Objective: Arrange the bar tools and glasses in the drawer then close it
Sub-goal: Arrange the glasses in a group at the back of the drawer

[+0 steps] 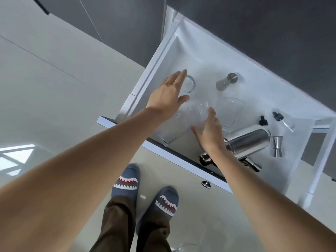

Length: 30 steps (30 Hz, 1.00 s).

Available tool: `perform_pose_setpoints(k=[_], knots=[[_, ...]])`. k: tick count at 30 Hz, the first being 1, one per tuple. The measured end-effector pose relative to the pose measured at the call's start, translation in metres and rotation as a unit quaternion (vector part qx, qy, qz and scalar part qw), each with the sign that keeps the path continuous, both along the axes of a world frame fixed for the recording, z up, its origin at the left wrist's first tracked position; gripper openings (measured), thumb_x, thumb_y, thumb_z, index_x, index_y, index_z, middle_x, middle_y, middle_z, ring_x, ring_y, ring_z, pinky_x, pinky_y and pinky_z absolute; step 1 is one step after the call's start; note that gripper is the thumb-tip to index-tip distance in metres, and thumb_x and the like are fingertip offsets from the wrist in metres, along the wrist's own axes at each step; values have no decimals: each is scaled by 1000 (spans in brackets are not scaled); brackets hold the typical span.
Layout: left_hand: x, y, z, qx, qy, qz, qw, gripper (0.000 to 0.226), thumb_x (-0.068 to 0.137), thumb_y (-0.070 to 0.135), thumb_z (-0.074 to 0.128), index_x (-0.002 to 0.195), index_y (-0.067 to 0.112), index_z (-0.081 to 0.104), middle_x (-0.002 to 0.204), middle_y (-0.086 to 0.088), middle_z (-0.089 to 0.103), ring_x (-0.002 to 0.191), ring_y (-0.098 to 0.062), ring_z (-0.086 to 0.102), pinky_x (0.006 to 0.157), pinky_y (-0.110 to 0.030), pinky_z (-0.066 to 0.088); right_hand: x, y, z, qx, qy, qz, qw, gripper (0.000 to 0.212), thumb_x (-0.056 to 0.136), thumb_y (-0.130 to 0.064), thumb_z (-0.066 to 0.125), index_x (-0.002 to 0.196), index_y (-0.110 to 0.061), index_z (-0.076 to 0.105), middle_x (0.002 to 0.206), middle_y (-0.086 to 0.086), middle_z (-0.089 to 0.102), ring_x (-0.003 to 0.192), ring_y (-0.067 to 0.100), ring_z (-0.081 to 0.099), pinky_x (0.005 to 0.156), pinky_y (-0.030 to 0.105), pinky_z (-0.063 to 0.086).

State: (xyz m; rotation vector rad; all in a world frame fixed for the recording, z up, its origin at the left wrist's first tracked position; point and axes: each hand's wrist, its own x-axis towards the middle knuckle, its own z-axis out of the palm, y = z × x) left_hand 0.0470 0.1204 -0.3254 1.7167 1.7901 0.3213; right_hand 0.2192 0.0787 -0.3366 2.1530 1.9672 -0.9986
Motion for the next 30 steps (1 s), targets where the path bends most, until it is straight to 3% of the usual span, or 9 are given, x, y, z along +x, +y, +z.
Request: perform_pose_setpoints(k=[4,8,13,20,26,30], knots=[[9,15,-3,35,19,-9,999,63,91,31,61,146,18,32,149,-2,41,123,-32,54,89,-45,51,-2,7,-2,6,-1,4,1000,76,89,-23,64,147,-6,18,125,29,50,112,44,55,90,43,47],[11,34,0,15,25,16,999,59,93,29,59,144,21,32,143,-7,45,112,-40,59,90,-49,51,-5,23,9,24,-37,4,999,71,91,-32,59,148,-10,22,125,25,49,109,42,57,85,40,48],[9,64,1,1,29,56,998,61,93,26,59,146,25,30,133,-15,52,112,-38,58,91,-46,48,-12,62,24,73,-64,12,995,52,88,-31,61,129,-7,41,121,23,52,107,42,56,82,41,48],[6,89,0,18,-7,102,995,62,90,25,65,145,26,35,127,-12,62,115,-33,59,94,-39,48,-20,113,31,132,-75,45,987,51,84,-22,67,126,-6,43,122,19,53,112,39,52,82,38,48],[8,101,-3,31,-46,136,989,58,89,23,65,141,24,39,130,-6,61,116,-26,57,83,-25,41,-29,131,25,168,-55,51,983,50,84,-20,69,126,-9,44,121,15,54,104,33,58,73,29,33],[8,107,-5,25,-69,144,987,59,89,21,65,141,24,39,131,-6,59,117,-24,56,81,-21,38,-33,138,20,195,-26,24,980,48,84,-20,71,123,-12,45,122,14,54,105,33,59,73,32,39]])
